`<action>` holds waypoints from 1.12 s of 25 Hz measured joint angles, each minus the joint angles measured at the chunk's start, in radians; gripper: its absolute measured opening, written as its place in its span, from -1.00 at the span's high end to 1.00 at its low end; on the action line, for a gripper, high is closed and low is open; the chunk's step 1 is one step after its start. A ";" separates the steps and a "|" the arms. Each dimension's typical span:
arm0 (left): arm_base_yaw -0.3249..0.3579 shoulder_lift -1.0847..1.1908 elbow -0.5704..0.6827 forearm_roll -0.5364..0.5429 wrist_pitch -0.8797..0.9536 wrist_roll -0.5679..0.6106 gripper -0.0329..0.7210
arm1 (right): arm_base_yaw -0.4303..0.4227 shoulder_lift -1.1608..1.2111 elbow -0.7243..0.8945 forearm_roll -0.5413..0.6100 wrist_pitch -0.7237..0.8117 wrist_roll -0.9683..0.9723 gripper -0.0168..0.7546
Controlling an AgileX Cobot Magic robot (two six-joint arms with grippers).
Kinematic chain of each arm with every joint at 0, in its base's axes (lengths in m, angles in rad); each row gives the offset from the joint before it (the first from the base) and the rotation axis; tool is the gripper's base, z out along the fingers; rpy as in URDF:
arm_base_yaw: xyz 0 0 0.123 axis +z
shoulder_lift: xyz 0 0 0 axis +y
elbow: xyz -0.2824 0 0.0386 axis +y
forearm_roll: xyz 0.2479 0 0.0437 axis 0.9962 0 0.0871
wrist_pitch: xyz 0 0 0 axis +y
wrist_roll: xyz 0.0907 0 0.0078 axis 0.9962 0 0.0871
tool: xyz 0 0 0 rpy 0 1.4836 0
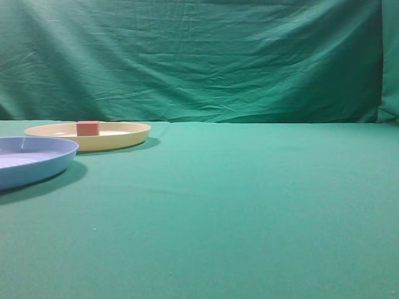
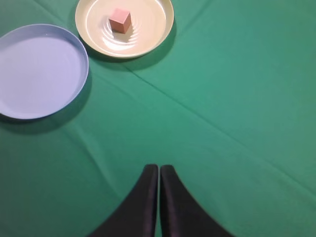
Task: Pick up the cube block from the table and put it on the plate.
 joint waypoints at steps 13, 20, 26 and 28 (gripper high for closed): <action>0.000 0.000 0.000 0.000 0.000 0.000 0.91 | -0.139 -0.487 0.536 -0.061 -0.307 0.052 0.96; 0.000 0.000 0.000 0.000 0.000 0.000 0.91 | -0.437 -0.826 0.835 -0.056 -0.437 0.054 0.96; 0.000 0.000 0.000 0.000 0.000 0.000 0.91 | -0.603 -1.106 1.108 -0.056 -0.589 0.054 0.96; 0.000 0.000 0.000 0.000 0.000 0.000 0.91 | -0.622 -1.172 1.184 -0.059 -0.615 0.054 0.96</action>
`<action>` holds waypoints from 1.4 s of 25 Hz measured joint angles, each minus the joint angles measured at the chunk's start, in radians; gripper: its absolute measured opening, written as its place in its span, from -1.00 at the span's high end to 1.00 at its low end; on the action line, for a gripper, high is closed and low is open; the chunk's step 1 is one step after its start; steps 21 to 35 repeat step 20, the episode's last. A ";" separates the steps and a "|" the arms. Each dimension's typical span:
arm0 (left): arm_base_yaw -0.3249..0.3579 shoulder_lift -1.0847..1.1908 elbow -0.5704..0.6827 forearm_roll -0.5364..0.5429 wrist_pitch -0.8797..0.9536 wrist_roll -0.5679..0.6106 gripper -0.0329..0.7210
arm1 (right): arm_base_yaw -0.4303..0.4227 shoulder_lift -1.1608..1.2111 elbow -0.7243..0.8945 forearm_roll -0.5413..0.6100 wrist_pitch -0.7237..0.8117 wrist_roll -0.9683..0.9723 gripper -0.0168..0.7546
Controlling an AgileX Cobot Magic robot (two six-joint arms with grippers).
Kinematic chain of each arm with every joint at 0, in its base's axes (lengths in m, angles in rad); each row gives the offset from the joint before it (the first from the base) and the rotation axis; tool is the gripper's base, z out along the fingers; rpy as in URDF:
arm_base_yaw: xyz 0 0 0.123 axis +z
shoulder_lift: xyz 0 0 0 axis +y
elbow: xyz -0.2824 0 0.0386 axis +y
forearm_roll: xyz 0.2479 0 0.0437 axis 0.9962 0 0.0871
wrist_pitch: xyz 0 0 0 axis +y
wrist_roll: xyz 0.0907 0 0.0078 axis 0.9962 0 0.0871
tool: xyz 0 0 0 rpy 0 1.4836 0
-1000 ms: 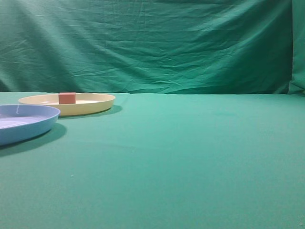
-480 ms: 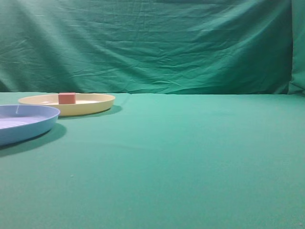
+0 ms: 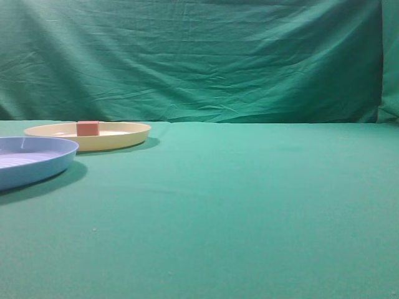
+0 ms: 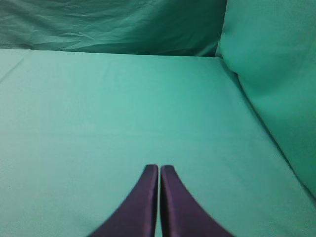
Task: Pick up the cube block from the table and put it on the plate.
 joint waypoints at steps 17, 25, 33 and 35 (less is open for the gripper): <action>0.000 0.000 0.000 0.000 0.000 0.000 0.91 | -0.004 -0.115 0.185 -0.006 -0.038 -0.003 0.96; 0.000 0.000 0.000 0.000 0.000 0.000 0.91 | -0.004 -0.115 0.185 -0.008 -0.038 -0.003 0.96; 0.000 0.000 0.000 0.000 0.000 0.000 0.91 | -0.004 -0.115 0.185 -0.008 -0.038 -0.003 0.96; 0.000 0.000 0.000 0.000 0.000 0.000 0.91 | -0.004 -0.115 0.185 -0.008 -0.038 -0.003 0.96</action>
